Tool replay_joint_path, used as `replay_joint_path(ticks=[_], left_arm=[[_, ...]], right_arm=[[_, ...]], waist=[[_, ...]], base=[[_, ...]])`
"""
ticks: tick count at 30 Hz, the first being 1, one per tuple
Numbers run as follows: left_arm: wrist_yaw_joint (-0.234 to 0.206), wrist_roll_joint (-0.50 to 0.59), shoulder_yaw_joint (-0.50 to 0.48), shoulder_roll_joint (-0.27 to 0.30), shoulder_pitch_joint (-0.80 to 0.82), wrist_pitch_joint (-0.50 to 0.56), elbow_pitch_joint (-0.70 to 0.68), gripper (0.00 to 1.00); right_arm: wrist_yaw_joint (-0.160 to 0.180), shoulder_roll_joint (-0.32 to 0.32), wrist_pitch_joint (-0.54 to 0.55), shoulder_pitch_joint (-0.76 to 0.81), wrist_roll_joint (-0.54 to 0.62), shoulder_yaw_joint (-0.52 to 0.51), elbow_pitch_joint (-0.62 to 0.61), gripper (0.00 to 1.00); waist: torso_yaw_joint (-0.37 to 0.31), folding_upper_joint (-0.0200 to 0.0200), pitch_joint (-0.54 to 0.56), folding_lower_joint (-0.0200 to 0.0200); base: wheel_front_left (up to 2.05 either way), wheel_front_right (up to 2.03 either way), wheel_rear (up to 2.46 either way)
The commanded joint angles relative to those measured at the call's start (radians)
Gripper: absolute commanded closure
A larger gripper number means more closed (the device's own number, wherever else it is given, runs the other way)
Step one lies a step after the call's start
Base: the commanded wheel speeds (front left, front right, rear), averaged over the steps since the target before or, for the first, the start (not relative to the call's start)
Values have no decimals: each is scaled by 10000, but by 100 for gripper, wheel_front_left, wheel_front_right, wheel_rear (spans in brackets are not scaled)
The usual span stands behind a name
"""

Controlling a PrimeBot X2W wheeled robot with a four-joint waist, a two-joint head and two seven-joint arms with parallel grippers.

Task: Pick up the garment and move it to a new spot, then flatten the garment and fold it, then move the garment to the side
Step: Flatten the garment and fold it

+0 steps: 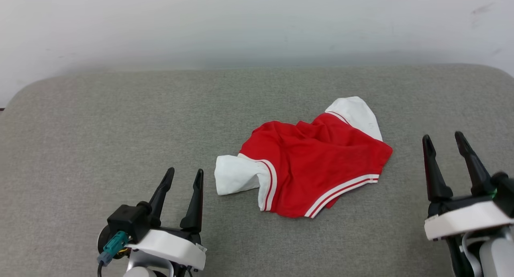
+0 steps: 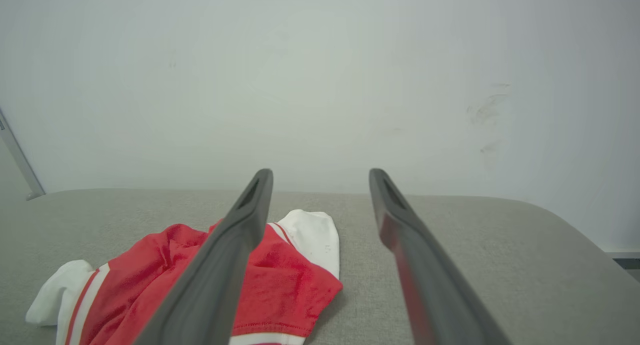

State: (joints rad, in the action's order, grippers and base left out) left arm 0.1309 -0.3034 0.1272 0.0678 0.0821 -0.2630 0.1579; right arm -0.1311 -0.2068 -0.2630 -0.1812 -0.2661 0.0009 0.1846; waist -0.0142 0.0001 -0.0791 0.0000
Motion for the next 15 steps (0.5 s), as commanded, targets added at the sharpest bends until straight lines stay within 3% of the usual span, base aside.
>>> replay_joint_path(ticks=[1, 8, 15], left_arm=[[-6, -74, 78, 103, -103, -26, 134, 0], [-7, -159, 320, 432, 356, 52, 603, 0], [-9, -282, 759, 908, 1228, 2634, 695, 0]], right_arm=[[8, 345, -9, 448, 198, -270, -470, 0], [7, 996, 353, 1212, 640, -710, -1698, 0], [7, 1142, 640, 1347, 810, -999, -2178, 0]], waist=[[-162, -1, -31, 0], [-500, -1, -336, 0], [-721, -1, -736, 0]], base=[[0, 0, 0], [0, 0, 0], [0, 0, 0]])
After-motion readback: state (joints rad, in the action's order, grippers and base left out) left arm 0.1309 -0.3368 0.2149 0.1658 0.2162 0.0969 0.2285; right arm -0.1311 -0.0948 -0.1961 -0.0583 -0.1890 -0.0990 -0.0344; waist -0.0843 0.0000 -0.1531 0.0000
